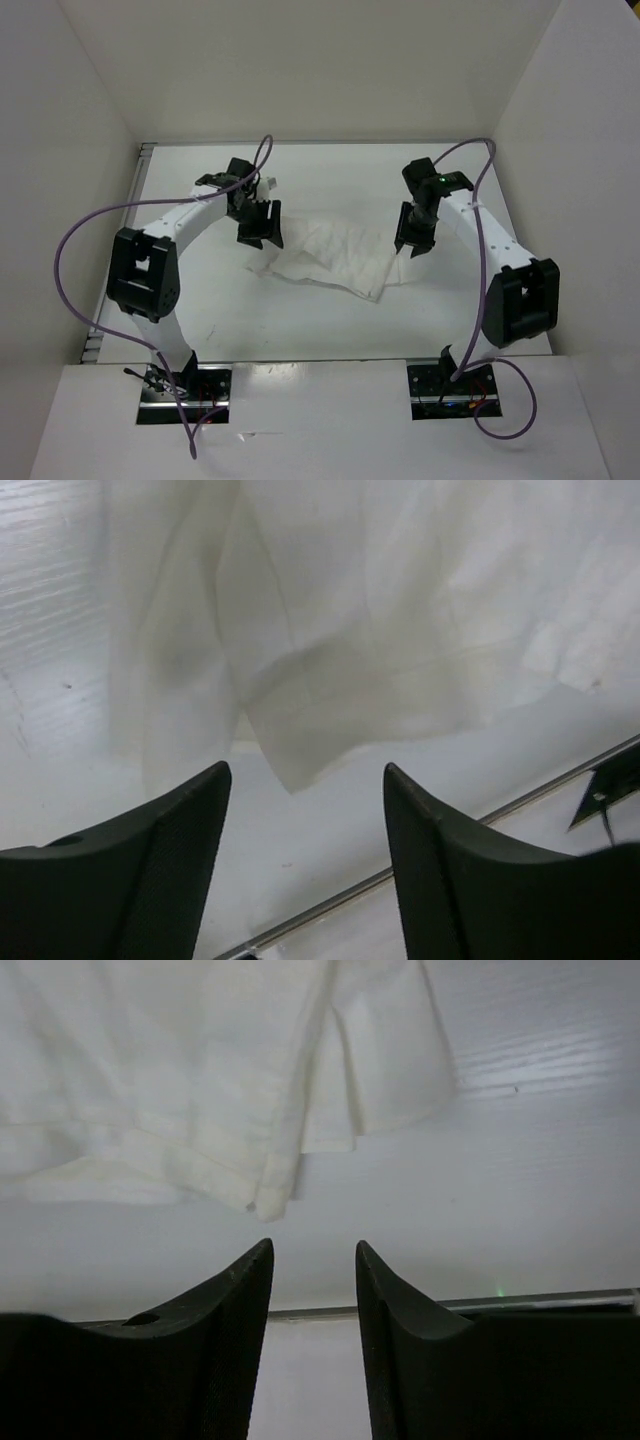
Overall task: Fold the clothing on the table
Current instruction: Fold the skirt
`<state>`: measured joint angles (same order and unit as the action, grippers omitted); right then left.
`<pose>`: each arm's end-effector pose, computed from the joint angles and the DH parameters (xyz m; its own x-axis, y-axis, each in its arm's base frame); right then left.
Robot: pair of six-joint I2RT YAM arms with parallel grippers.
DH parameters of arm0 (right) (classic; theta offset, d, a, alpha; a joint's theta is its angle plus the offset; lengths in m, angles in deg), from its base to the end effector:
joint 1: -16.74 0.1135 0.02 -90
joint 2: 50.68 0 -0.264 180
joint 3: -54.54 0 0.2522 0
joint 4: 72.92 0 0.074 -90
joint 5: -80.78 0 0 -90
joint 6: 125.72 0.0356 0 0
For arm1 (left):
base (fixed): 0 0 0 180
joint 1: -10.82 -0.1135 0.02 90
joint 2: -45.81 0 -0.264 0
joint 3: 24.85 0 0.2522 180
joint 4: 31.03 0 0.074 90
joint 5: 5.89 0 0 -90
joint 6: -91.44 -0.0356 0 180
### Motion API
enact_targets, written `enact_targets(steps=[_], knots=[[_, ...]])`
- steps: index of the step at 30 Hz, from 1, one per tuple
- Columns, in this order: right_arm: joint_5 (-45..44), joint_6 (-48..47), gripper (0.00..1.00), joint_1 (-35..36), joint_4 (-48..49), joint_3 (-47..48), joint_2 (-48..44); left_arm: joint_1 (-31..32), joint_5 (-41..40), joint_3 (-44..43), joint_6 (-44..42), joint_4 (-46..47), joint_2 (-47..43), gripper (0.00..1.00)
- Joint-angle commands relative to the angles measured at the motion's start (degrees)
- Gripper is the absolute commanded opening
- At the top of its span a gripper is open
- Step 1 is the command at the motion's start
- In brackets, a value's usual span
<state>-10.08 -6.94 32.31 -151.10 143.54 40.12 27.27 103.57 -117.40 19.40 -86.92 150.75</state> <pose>0.2842 0.0786 0.2616 -0.9594 0.2324 -0.1596 0.2237 0.9721 0.0708 0.3555 -0.1173 0.2145 -0.9664 -0.0178 -0.2566 0.0917 0.9081 -0.4085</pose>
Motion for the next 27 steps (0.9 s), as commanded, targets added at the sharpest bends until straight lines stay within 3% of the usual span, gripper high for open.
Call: enact_targets(steps=[1, 5, 11, 18, 27], knots=[[-0.89, 2.07, 0.44, 0.6, -0.45, 6.22, -4.59, 0.25, -1.63, -4.26, -1.17, -3.22, -6.68, 0.72], [1.65, 1.37, 0.44, 0.6, 5.61, 9.22, 2.08, 0.25, 0.05, -10.33, -1.7, -3.22, -2.65, 0.71], [-2.12, 4.7, 0.44, 0.6, 10.63, 10.45, 10.09, 0.25, 0.75, -10.34, 0.94, 0.64, 0.96, 0.68], [3.75, 9.02, 0.44, 1.12, 11.86, 1.85, 8.34, -0.28, 0.75, -3.32, 0.94, 1.35, -0.71, 0.65], [7.63, 11.92, 0.44, 4.55, 10.55, -5.63, 8.59, -0.89, 2.95, -2.52, 0.41, 1.35, -1.41, 0.65]])
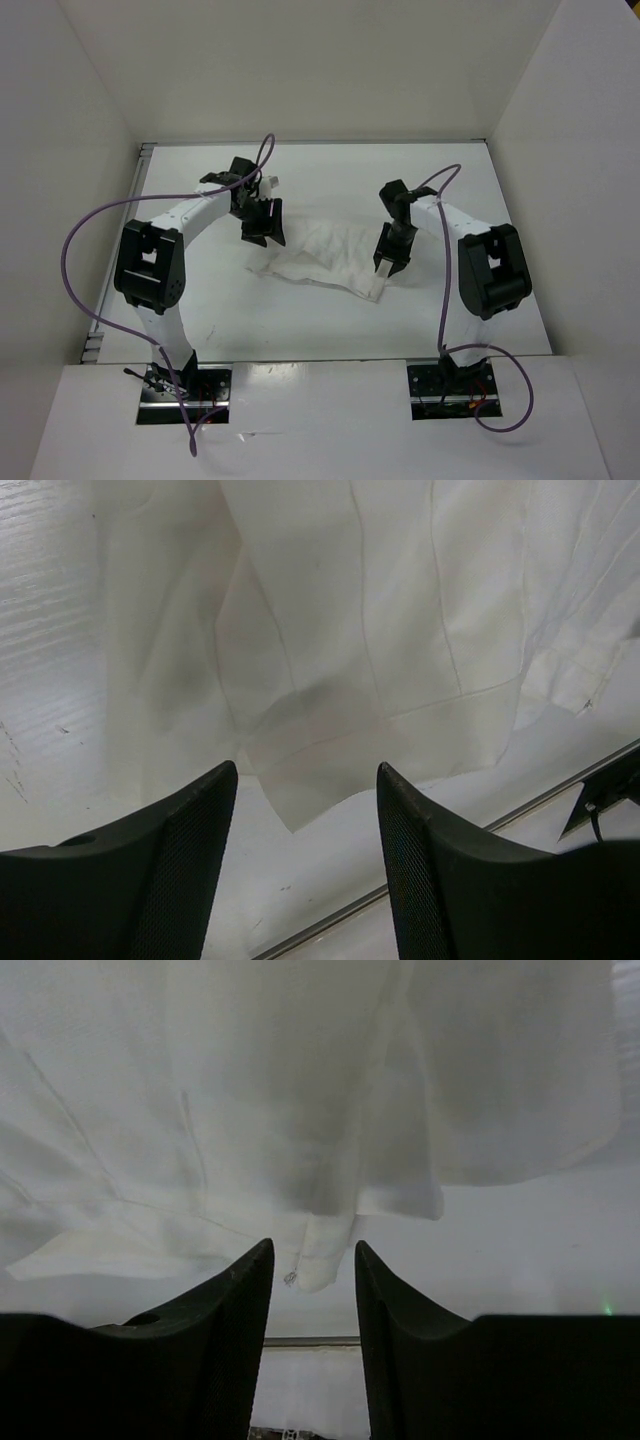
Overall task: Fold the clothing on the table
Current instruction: Fold the skirt
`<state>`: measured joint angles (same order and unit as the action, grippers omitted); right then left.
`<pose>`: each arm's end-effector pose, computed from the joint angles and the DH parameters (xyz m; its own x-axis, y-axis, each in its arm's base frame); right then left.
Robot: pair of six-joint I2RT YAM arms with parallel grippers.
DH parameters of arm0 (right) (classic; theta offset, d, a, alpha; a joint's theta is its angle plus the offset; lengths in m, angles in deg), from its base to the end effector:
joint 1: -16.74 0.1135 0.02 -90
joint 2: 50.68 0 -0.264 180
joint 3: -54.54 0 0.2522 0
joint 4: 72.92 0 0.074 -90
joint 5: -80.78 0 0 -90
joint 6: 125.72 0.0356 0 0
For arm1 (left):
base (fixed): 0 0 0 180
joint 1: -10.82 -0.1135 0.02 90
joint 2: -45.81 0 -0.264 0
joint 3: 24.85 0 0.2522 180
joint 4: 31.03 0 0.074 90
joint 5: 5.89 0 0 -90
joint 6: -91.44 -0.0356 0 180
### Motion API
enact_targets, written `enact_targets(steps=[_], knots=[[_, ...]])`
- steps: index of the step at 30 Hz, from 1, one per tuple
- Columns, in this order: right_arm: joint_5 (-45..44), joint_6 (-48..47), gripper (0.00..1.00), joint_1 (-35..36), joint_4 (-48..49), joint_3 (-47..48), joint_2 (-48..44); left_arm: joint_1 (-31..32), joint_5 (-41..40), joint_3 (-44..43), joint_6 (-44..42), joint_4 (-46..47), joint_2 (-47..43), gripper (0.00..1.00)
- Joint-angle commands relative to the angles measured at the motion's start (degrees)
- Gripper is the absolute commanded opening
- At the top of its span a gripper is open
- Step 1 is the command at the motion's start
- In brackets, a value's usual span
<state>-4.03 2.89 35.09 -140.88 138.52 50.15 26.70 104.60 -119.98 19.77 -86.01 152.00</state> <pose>0.3035 0.1041 0.1907 -0.9391 0.3433 -0.0145 0.3388 0.9323 0.1268 0.3666 -0.1173 0.2206 -0.9580 -0.0338 -0.2849 0.0967 0.8970 -0.4314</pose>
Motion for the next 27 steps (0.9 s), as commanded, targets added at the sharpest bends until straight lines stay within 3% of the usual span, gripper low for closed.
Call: enact_targets(steps=[1, 18, 27], knots=[[2.27, 2.08, 0.43, 2.39, 1.1, -0.61, -1.43, -0.32, 1.92, 0.06, -0.48, 0.43, -2.66, 0.65], [0.71, 6.04, 0.42, 10.21, 0.59, -2.19, 5.86, -0.85, 1.92, 1.12, -1.63, -0.27, -2.13, 0.64], [-4.66, 8.67, 0.42, 10.74, -1.7, -3.33, 2.79, -0.85, 1.92, 1.73, -1.63, -0.27, -2.13, 0.64]])
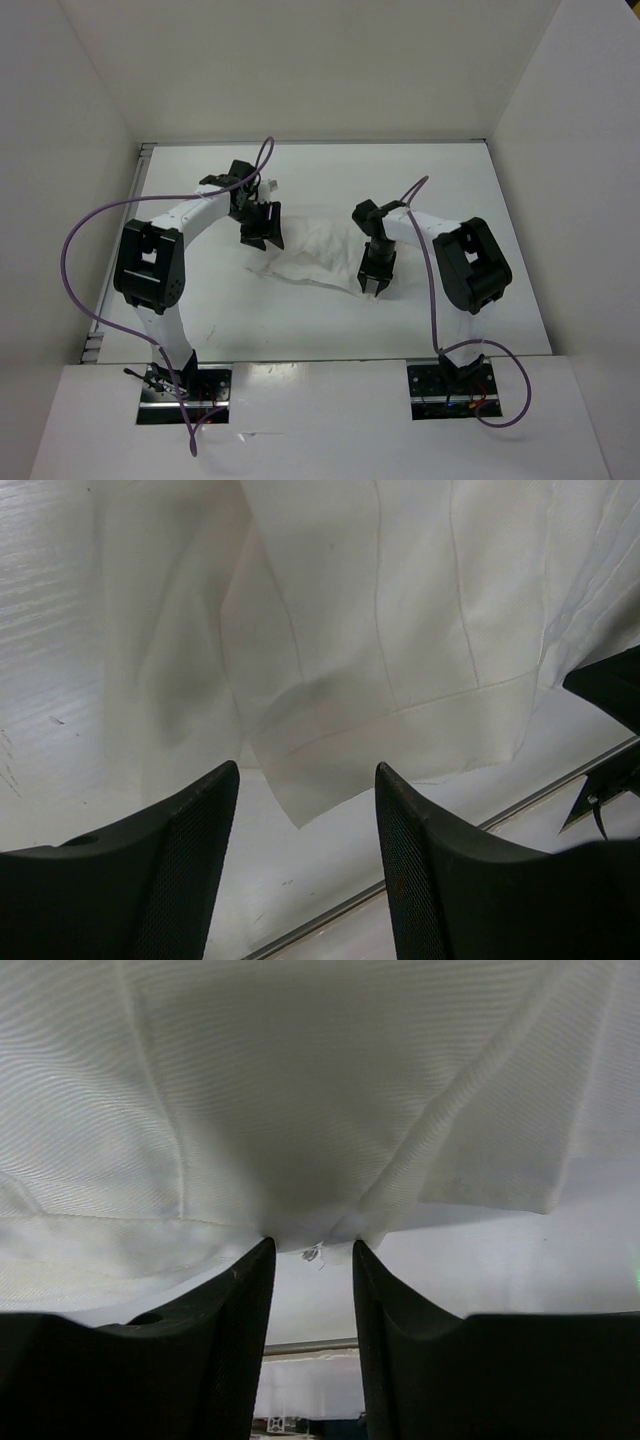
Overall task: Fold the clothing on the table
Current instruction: Fold the skirt
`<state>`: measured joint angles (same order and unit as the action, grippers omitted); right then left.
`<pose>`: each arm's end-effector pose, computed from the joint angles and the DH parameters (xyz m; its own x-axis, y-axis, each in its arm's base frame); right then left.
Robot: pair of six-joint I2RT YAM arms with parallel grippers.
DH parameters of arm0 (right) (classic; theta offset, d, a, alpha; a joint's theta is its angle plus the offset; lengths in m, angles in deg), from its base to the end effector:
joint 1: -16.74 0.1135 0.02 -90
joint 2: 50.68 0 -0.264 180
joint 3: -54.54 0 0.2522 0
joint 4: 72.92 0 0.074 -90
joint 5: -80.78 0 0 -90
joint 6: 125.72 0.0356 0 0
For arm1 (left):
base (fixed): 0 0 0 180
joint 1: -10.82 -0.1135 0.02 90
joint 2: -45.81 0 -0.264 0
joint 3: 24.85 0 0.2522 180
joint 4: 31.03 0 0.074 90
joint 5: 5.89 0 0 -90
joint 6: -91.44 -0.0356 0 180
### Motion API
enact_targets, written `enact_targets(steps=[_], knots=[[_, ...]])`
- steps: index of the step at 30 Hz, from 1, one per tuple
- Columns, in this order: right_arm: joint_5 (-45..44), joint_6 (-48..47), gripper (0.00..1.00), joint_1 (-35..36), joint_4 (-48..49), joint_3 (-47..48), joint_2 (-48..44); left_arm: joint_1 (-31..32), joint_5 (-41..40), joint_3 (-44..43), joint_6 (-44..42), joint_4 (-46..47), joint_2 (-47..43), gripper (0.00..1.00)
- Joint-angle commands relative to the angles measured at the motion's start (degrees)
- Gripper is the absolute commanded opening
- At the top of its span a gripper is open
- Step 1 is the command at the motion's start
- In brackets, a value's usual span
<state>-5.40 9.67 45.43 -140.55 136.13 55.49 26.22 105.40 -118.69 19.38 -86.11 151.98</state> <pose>0.2784 0.1551 0.1527 -0.9550 0.2871 0.0745 0.2892 0.9571 0.0193 0.3640 -0.1137 0.2143 -0.9645 -0.0320 -0.2622 0.0892 0.8949 -0.4373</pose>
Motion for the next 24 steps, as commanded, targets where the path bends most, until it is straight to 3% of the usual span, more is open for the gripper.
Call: enact_targets(steps=[1, 7, 10, 12, 13, 24], knots=[[-4.07, 1.9, 0.42, 0.4, -2.03, -0.95, -2.55, -0.37, 1.11, 0.44, -1.23, -0.16, -2.11, 0.64], [-7.5, 3.13, 0.44, 0.4, -0.63, -2.08, -1.32, -0.37, 1.64, 0.97, -1.23, -0.16, -2.63, 0.64], [-8.03, 3.66, 0.28, 0.93, 0.95, -2.09, -0.27, -0.37, 1.64, 0.97, -1.76, -0.16, -2.63, 0.64], [-8.03, 3.66, 0.05, 0.93, 1.48, -2.09, -0.26, -0.37, 1.64, 0.97, -1.76, -0.16, -2.63, 0.64], [-8.55, 3.66, 0.0, 0.93, 1.48, -2.09, -0.26, -0.37, 1.64, 0.97, -1.76, -0.16, -2.63, 0.64], [-12.25, 3.66, 0.0, 0.93, -8.88, 10.81, -9.84, -0.37, 4.79, 2.72, -2.29, 1.06, -2.11, 0.64]])
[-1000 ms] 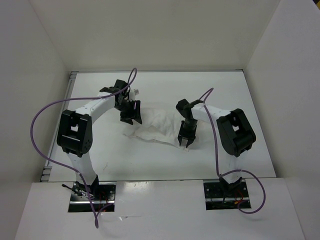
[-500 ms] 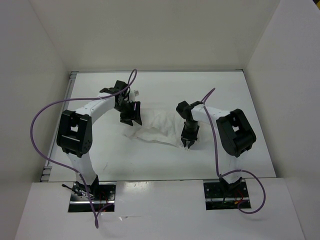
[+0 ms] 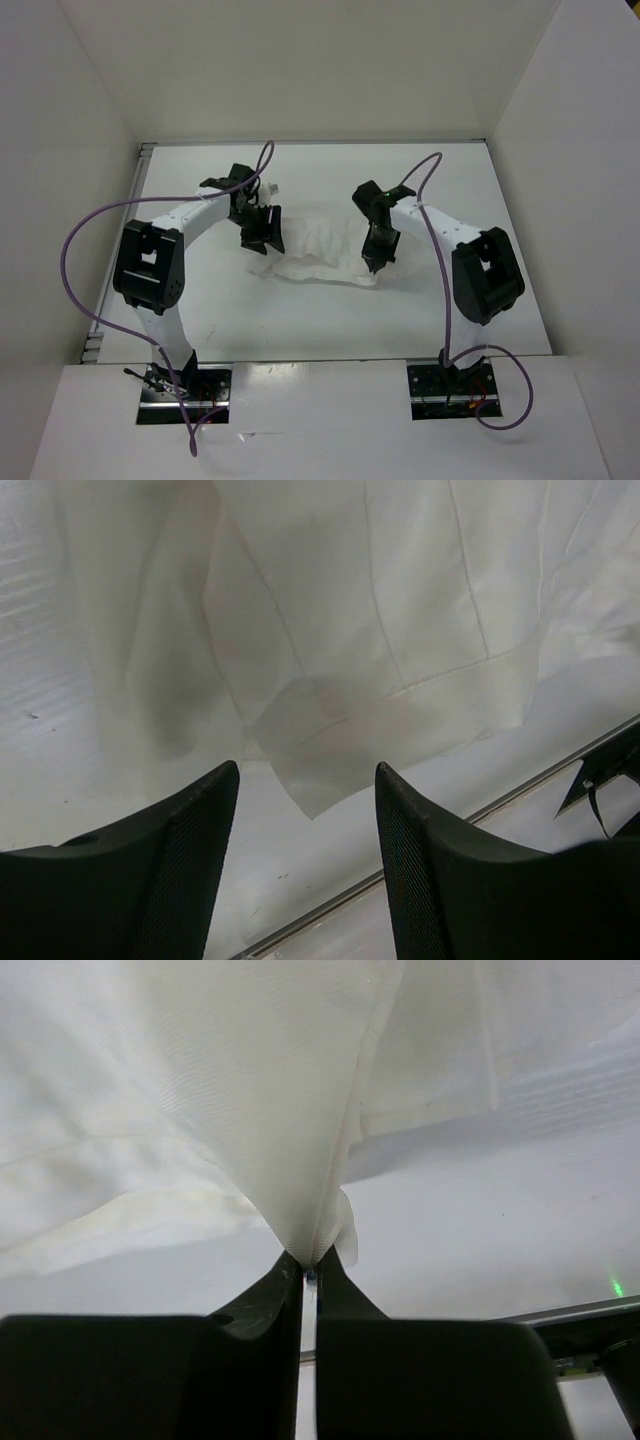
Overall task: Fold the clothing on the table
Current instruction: Fold the skirt
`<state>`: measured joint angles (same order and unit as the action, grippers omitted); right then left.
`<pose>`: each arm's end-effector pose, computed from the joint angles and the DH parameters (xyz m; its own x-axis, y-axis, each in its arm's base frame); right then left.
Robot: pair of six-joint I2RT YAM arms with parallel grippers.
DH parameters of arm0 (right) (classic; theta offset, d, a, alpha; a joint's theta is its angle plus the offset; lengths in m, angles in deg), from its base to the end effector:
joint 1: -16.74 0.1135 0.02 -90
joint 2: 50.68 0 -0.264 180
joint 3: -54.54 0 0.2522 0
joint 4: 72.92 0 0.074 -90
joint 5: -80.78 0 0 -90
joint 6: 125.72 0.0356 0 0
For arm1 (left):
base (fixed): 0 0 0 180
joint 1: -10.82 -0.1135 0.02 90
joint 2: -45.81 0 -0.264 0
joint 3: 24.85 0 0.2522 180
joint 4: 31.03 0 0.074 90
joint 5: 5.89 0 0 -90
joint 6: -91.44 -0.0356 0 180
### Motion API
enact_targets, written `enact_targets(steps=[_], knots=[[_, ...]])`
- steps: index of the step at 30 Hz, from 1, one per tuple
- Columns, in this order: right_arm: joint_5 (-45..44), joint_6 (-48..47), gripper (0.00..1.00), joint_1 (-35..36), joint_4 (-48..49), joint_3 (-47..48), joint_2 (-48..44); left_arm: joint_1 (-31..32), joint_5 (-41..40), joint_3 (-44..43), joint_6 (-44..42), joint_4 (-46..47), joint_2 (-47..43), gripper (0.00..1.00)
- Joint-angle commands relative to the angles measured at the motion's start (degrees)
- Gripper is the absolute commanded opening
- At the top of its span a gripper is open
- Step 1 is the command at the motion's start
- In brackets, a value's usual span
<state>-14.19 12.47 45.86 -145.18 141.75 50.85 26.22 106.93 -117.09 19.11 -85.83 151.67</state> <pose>0.2843 0.1548 0.2005 -0.9394 0.3267 -0.1042 0.3298 0.9440 -0.0132 0.3594 -0.1133 0.2087 -0.9703 -0.0229 -0.2410 0.0921 0.8856 -0.4553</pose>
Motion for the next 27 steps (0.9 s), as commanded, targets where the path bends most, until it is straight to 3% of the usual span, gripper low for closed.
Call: enact_targets(steps=[1, 6, 17, 27], knots=[[-4.07, 0.86, 0.0, 0.49, -4.78, 5.99, -5.82, -0.37, 4.32, 1.74, -2.03, 1.3, -1.8, 0.64], [-4.08, 1.39, 0.0, -1.7, -6.28, 8.73, -10.56, -1.51, 12.22, 2.98, -2.55, 3.16, -1.8, 0.64], [-6.63, 5.08, 0.0, -4.16, -2.68, 3.89, -14.26, -1.51, 15.93, 6.75, -1.5, 4.56, 1.27, 0.64], [-3.03, 5.61, 0.0, -5.39, 1.02, 0.82, -15.67, -1.51, 18.13, 9.31, 9.3, 9.57, 5.14, 0.64]])
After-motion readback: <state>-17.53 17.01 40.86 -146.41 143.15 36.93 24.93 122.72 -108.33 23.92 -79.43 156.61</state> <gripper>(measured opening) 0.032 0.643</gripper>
